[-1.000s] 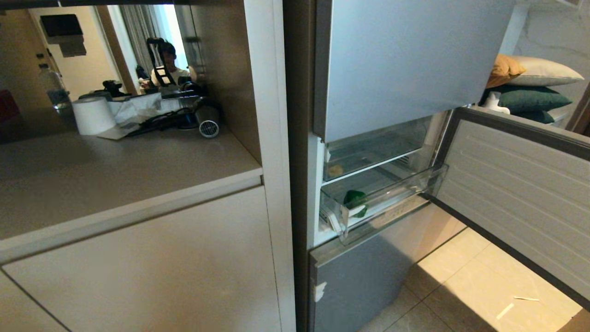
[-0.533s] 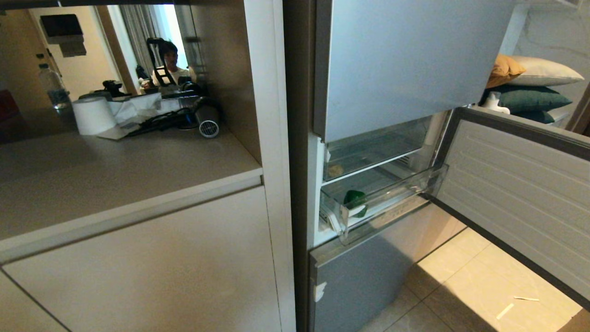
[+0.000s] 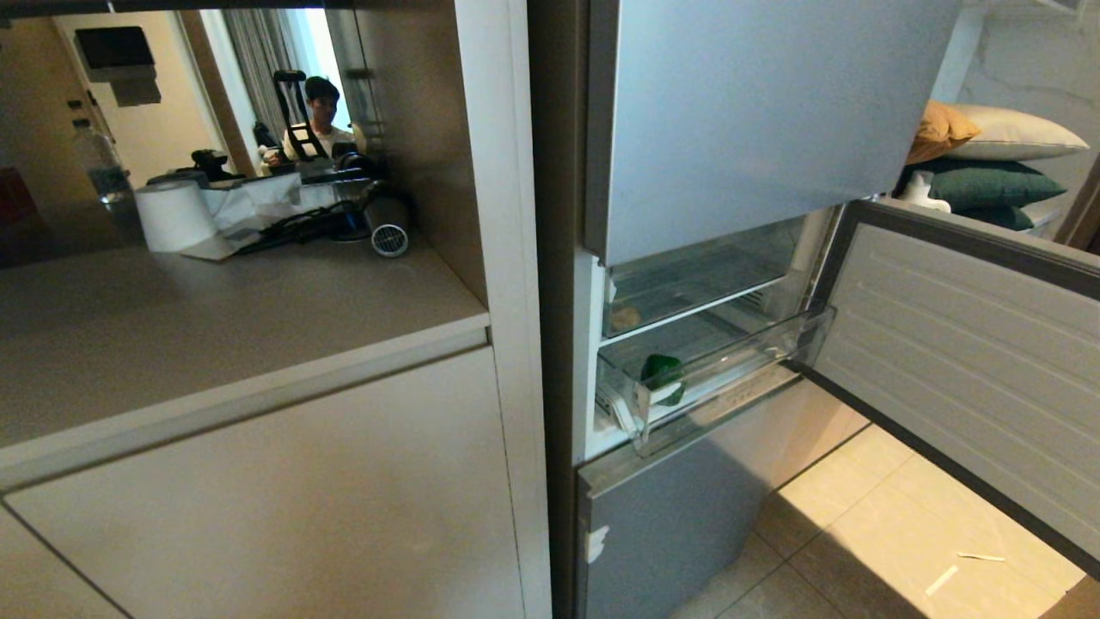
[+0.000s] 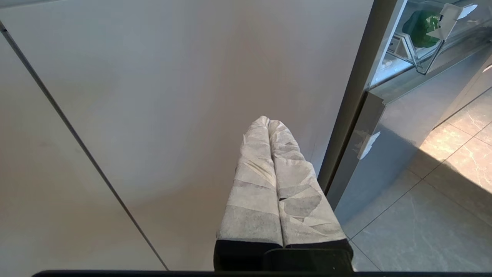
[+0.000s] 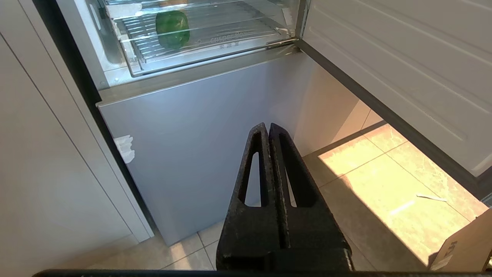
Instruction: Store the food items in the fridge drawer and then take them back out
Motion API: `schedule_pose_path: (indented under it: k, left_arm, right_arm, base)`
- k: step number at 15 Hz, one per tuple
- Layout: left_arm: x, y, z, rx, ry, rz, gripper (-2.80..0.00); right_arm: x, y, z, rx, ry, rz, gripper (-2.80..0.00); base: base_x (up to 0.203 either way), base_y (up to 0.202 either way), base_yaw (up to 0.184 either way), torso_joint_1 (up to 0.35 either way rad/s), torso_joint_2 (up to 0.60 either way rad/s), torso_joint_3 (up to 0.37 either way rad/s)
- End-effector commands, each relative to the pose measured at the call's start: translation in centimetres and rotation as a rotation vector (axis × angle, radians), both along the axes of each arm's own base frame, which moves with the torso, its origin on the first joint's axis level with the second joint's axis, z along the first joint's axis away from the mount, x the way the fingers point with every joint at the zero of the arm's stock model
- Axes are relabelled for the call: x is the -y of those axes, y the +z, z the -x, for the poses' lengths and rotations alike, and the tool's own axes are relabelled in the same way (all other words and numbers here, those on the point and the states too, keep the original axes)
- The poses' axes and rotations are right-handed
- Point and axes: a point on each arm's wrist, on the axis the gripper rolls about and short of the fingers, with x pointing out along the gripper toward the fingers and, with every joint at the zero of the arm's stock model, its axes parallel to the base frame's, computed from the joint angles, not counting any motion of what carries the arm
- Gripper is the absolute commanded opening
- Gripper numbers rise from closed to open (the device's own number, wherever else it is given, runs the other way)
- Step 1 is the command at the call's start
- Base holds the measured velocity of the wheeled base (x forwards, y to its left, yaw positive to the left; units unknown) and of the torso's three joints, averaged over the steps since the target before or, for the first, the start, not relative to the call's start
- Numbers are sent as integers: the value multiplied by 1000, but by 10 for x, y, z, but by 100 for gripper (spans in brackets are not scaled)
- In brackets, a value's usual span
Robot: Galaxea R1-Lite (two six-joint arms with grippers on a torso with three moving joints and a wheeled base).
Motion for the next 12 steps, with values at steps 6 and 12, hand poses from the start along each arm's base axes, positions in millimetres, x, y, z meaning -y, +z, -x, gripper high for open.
schedule_pose_path:
  k: [6, 12]
  left_arm:
    - [0, 0, 0, 0, 1, 0, -280]
    - [0, 0, 0, 0, 1, 0, -280]
  right_arm:
    - [0, 0, 0, 1, 0, 2, -280]
    - [0, 0, 0, -1, 0, 1, -280]
  base:
    - [53, 0, -1, -1, 1, -1]
    - [133, 0, 1, 11, 4, -1]
